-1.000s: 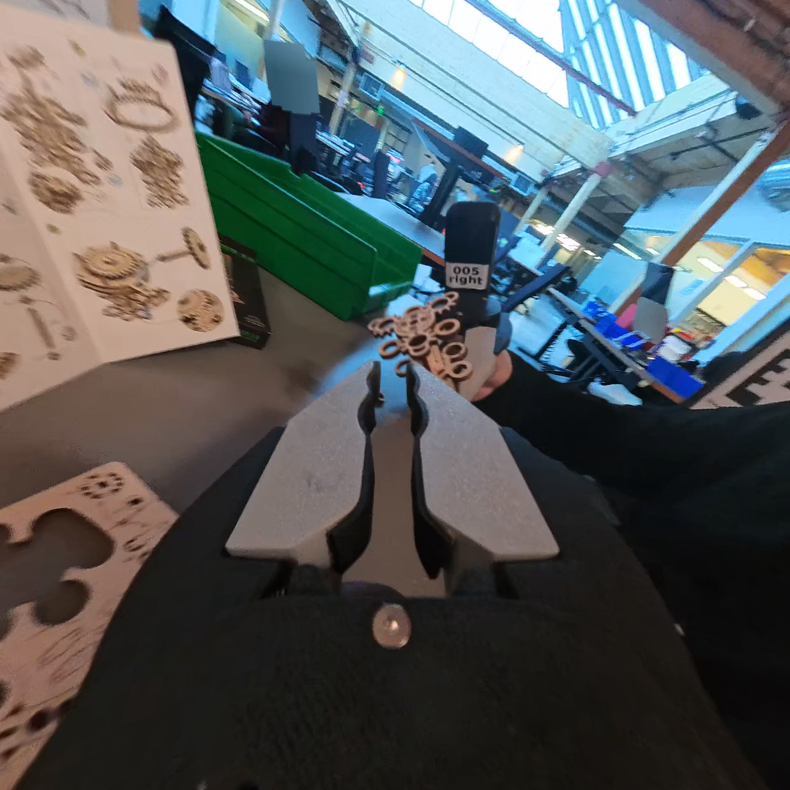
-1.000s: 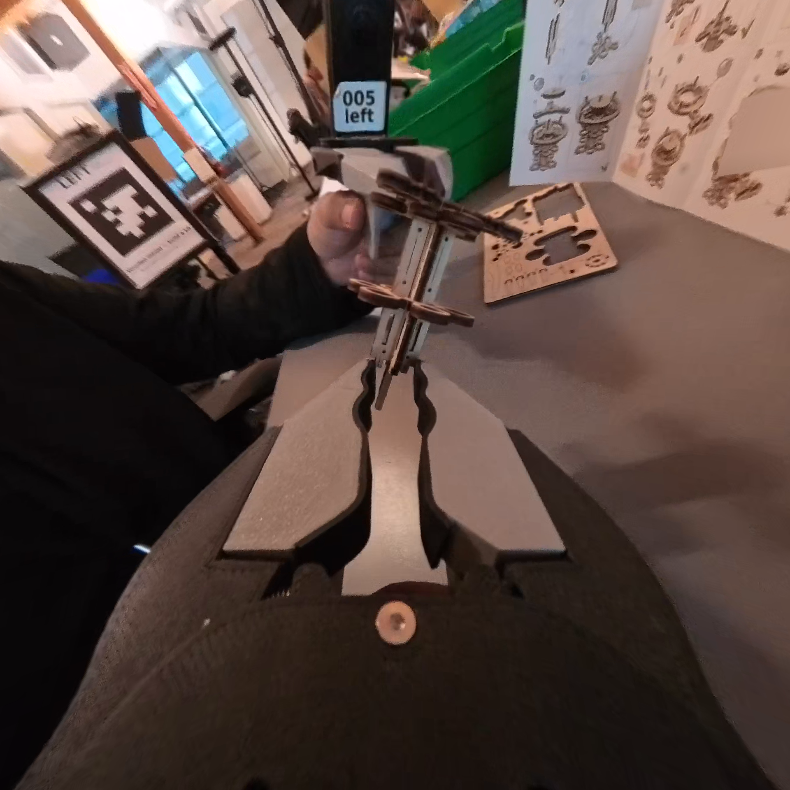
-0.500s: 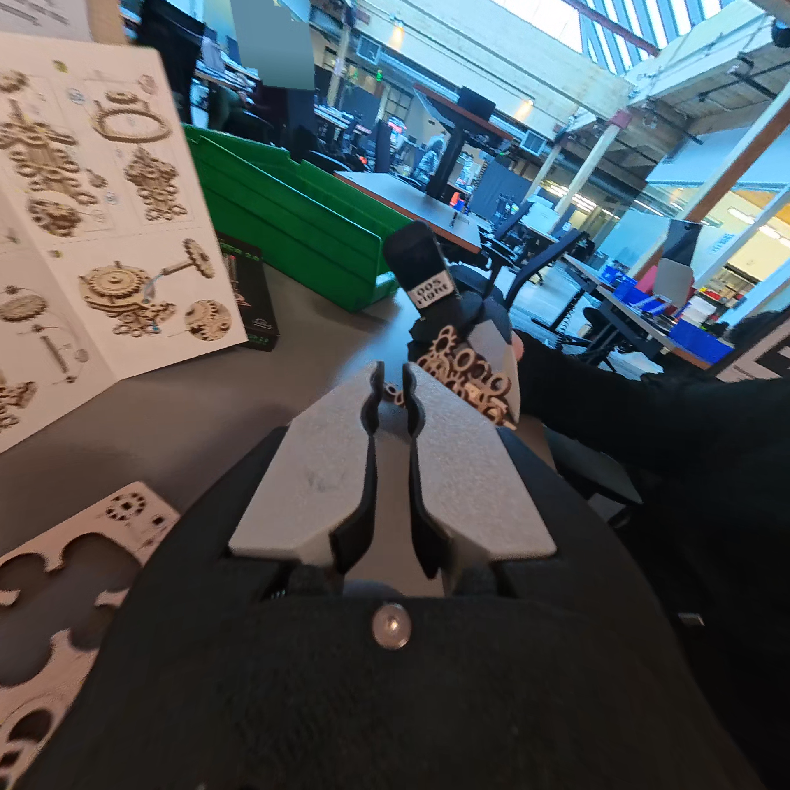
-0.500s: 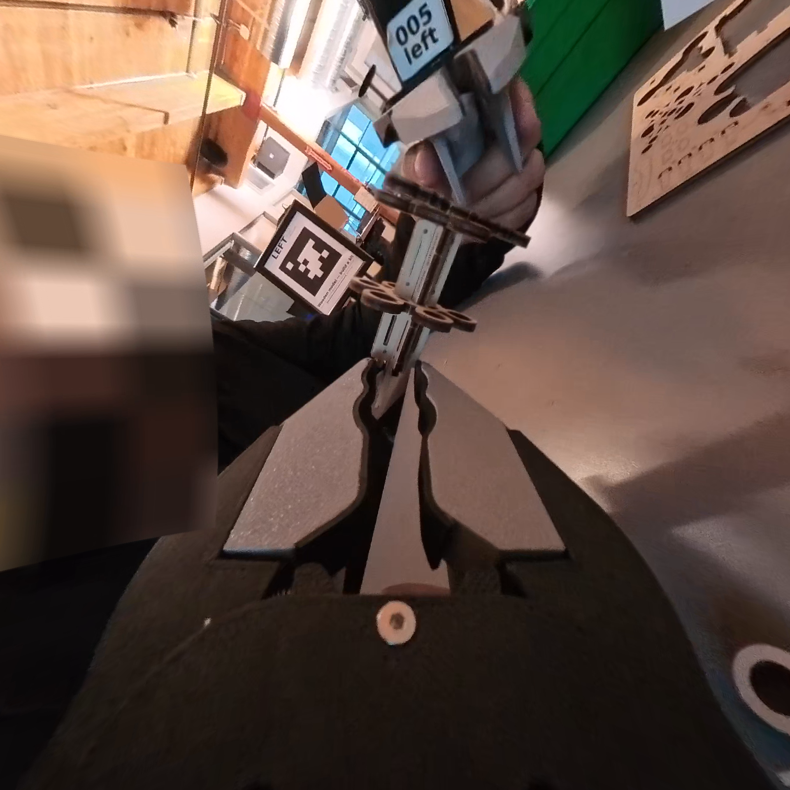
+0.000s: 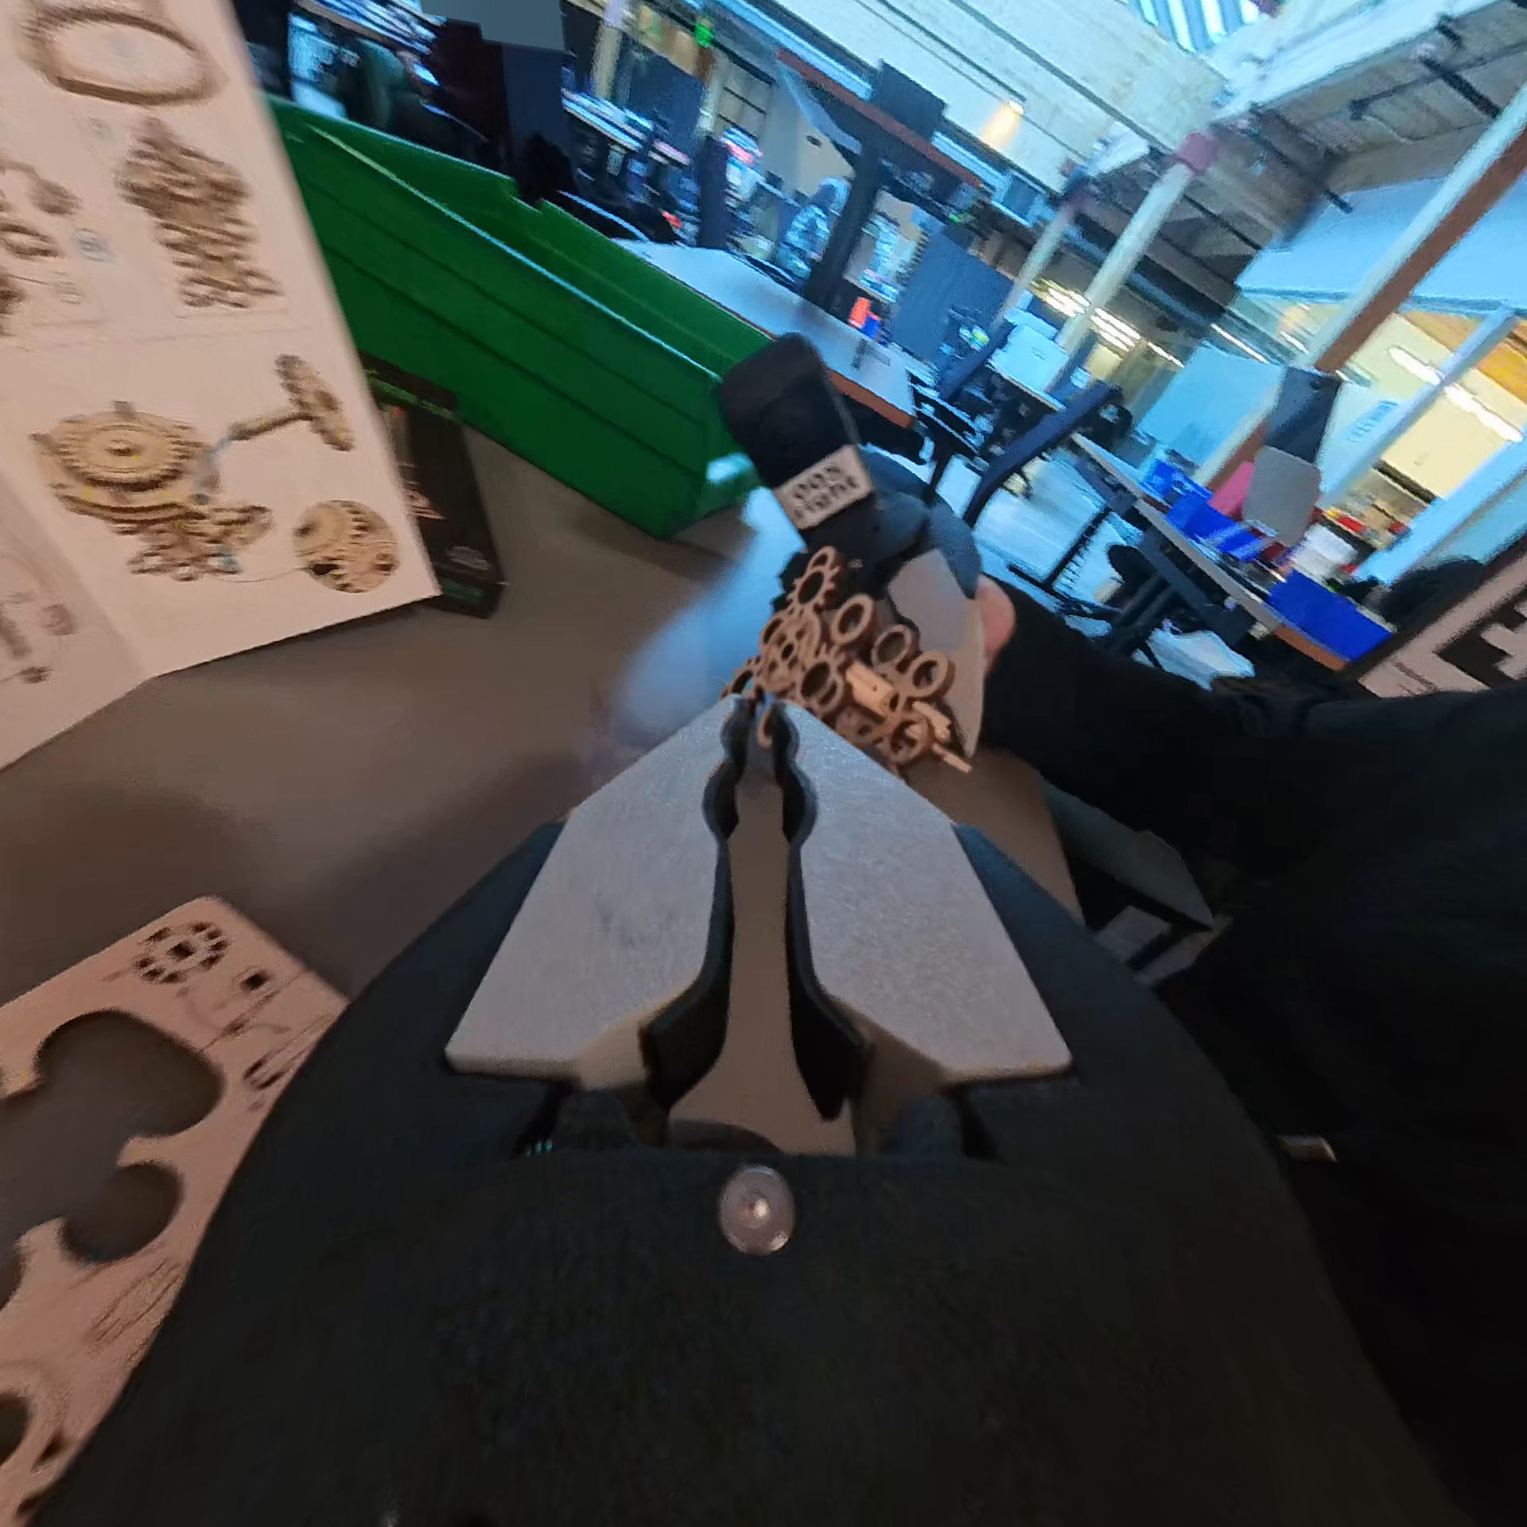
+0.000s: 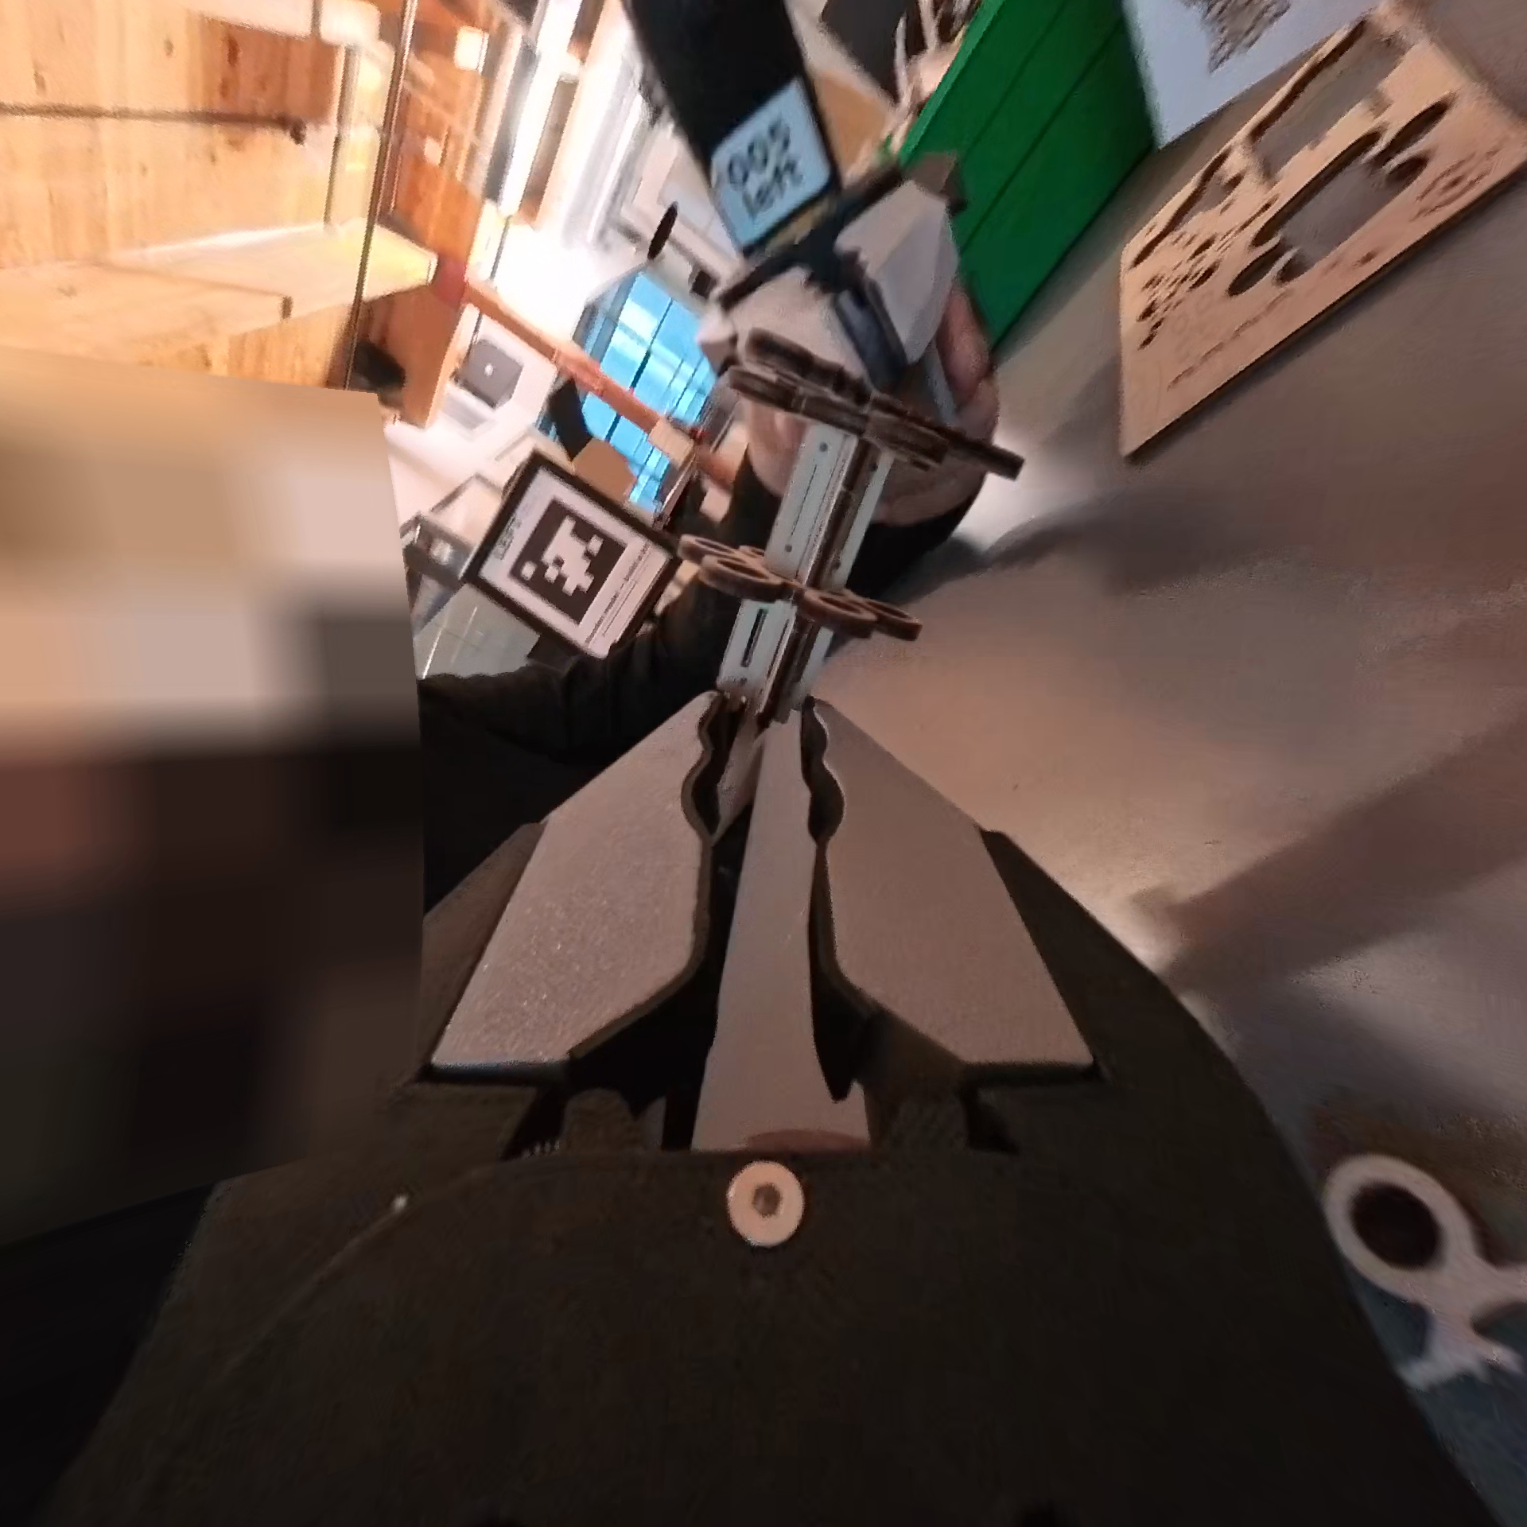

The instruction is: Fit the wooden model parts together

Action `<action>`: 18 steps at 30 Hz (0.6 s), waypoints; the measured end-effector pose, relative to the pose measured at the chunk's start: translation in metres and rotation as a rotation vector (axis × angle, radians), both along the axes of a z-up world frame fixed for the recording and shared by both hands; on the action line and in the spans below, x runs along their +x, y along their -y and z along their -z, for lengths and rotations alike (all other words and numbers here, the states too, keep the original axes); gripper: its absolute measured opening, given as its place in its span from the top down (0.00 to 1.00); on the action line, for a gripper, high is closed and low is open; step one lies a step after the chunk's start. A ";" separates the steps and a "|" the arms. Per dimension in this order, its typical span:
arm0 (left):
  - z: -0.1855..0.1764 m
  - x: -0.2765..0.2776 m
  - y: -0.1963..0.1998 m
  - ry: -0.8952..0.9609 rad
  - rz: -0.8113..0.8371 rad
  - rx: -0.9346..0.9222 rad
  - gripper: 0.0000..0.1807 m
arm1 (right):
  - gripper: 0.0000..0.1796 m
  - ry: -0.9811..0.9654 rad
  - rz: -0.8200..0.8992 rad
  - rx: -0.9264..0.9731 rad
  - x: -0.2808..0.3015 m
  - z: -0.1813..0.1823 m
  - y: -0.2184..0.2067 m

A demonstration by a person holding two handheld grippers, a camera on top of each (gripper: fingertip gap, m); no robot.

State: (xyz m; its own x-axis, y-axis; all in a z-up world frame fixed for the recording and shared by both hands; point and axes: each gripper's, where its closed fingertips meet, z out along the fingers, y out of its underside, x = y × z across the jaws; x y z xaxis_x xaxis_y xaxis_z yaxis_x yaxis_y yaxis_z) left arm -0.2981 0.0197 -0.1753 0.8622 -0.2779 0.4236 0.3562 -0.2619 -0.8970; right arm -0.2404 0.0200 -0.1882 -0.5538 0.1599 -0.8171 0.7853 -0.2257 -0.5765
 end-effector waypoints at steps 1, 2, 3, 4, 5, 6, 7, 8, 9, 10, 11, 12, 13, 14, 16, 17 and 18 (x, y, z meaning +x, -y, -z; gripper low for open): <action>0.001 -0.010 0.000 0.015 -0.046 -0.003 0.98 | 0.92 0.006 0.049 -0.005 -0.007 -0.001 -0.007; 0.002 -0.019 0.000 0.031 -0.089 -0.006 0.97 | 0.92 0.011 0.092 -0.002 -0.014 -0.002 -0.015; 0.003 -0.027 0.000 0.044 -0.127 -0.006 0.97 | 0.93 0.011 0.132 0.011 -0.020 -0.003 -0.021; 0.003 -0.032 0.000 0.055 -0.155 -0.004 0.97 | 0.92 0.007 0.165 0.039 -0.025 -0.002 -0.028; 0.004 -0.036 0.001 0.058 -0.173 -0.003 0.97 | 0.92 0.003 0.194 0.082 -0.029 0.000 -0.033; 0.006 -0.039 0.001 0.050 -0.190 -0.009 0.97 | 0.92 -0.005 0.215 0.142 -0.032 0.001 -0.037; 0.009 -0.041 0.001 0.031 -0.208 -0.023 0.98 | 0.92 -0.021 0.225 0.211 -0.033 0.003 -0.039; 0.013 -0.042 0.000 0.004 -0.220 -0.040 0.98 | 0.93 -0.037 0.228 0.290 -0.032 0.005 -0.041; 0.017 -0.042 0.000 -0.025 -0.224 -0.057 0.98 | 0.92 -0.051 0.233 0.378 -0.033 0.008 -0.043; 0.021 -0.041 0.000 -0.053 -0.226 -0.075 0.98 | 0.92 -0.066 0.236 0.453 -0.033 0.009 -0.046; 0.023 -0.040 -0.001 -0.064 -0.227 -0.091 0.97 | 0.92 -0.075 0.230 0.500 -0.033 0.010 -0.047; 0.025 -0.039 -0.002 -0.075 -0.225 -0.098 0.97 | 0.92 -0.077 0.216 0.525 -0.033 0.009 -0.047; 0.025 -0.039 -0.003 -0.085 -0.230 -0.103 0.97 | 0.92 -0.076 0.198 0.537 -0.034 0.009 -0.047; 0.025 -0.039 -0.003 -0.096 -0.235 -0.103 0.97 | 0.92 -0.074 0.183 0.536 -0.034 0.008 -0.048; 0.026 -0.038 -0.005 -0.121 -0.238 -0.112 0.97 | 0.92 -0.059 0.155 0.517 -0.035 0.007 -0.049; 0.028 -0.038 -0.006 -0.133 -0.238 -0.121 0.96 | 0.92 -0.052 0.136 0.500 -0.035 0.006 -0.049; 0.029 -0.037 -0.007 -0.145 -0.237 -0.130 0.96 | 0.92 -0.045 0.121 0.483 -0.034 0.005 -0.049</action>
State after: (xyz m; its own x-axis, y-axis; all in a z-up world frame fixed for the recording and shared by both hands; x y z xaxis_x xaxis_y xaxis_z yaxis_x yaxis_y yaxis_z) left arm -0.3353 0.0263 -0.2043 0.9506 -0.0134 0.3100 0.2917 -0.3024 -0.9074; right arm -0.2741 0.0692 -0.1936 -0.5410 0.5797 -0.6094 0.7418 -0.0126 -0.6705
